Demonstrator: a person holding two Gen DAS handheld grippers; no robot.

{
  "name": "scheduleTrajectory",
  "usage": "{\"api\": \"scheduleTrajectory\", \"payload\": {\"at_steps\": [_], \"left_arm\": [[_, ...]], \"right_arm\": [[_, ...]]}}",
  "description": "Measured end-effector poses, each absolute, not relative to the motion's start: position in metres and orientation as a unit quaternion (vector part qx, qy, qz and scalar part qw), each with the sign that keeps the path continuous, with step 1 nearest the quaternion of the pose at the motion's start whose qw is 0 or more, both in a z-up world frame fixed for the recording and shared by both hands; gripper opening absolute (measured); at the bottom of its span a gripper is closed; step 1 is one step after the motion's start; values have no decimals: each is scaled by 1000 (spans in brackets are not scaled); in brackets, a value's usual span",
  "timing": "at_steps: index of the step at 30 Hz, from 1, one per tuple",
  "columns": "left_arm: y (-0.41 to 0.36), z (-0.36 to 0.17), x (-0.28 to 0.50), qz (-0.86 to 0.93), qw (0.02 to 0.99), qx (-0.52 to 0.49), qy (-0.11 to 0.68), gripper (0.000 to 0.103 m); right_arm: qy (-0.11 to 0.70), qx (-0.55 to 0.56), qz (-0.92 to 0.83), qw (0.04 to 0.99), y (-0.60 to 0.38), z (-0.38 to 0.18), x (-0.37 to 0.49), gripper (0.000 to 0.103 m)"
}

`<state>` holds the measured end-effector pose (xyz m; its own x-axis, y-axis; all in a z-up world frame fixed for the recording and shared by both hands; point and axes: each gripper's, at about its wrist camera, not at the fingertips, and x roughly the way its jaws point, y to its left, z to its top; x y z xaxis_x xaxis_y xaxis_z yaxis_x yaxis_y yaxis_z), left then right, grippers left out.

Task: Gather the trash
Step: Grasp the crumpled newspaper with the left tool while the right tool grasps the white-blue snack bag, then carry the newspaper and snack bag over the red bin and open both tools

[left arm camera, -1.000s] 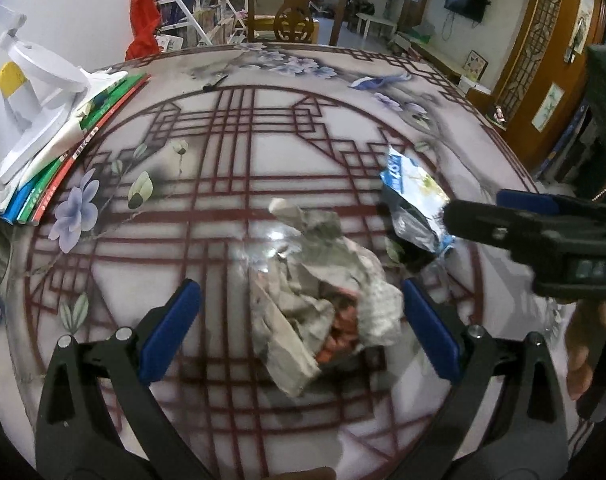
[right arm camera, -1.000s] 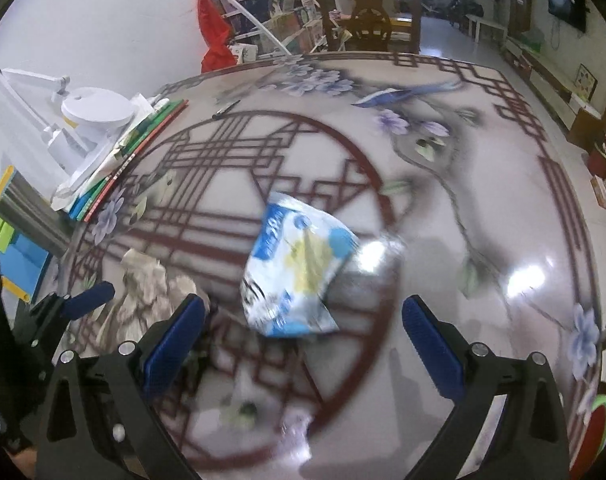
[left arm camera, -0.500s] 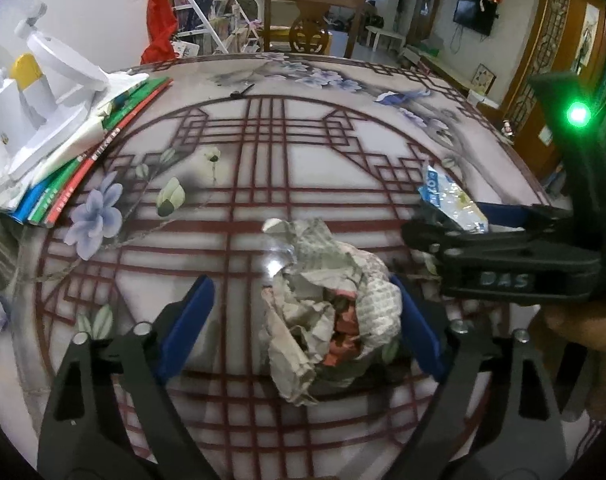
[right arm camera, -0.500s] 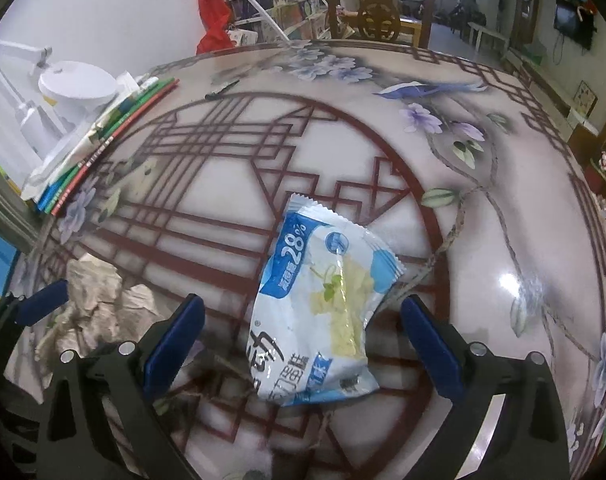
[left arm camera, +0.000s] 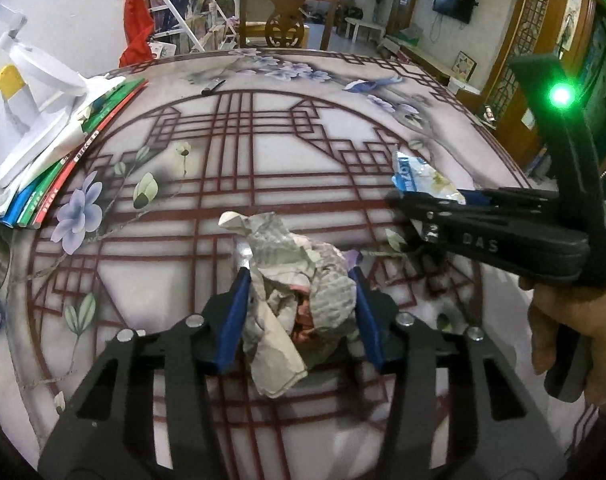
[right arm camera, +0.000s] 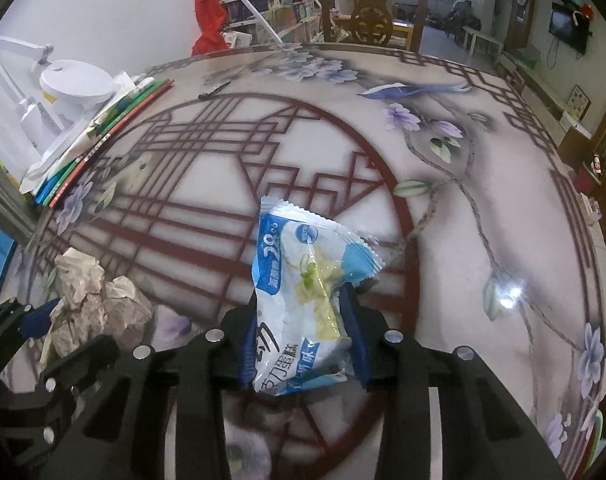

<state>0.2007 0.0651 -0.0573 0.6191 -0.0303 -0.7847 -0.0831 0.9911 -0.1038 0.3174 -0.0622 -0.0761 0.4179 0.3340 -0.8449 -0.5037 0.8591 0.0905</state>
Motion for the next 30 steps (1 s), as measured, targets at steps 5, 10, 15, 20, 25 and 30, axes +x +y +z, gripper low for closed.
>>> {"api": "scheduleTrajectory", "payload": {"at_steps": [5, 10, 15, 20, 25, 30], "left_arm": [[59, -40, 190, 13, 902, -59, 428, 47], [53, -23, 176, 9, 905, -57, 421, 47], [45, -8, 155, 3, 908, -53, 416, 47], [24, 10, 133, -12, 912, -45, 407, 47], [-4, 21, 124, -38, 913, -37, 404, 47], [-37, 27, 126, -71, 910, -32, 407, 47]], "right_arm": [[464, -79, 252, 846, -80, -55, 295, 35], [446, -76, 254, 855, -99, -30, 268, 35], [431, -75, 252, 863, -124, -9, 235, 35], [416, -67, 245, 873, -156, 11, 200, 35], [407, -55, 234, 881, -188, 27, 179, 35], [402, -37, 211, 890, -231, 36, 168, 35]]}}
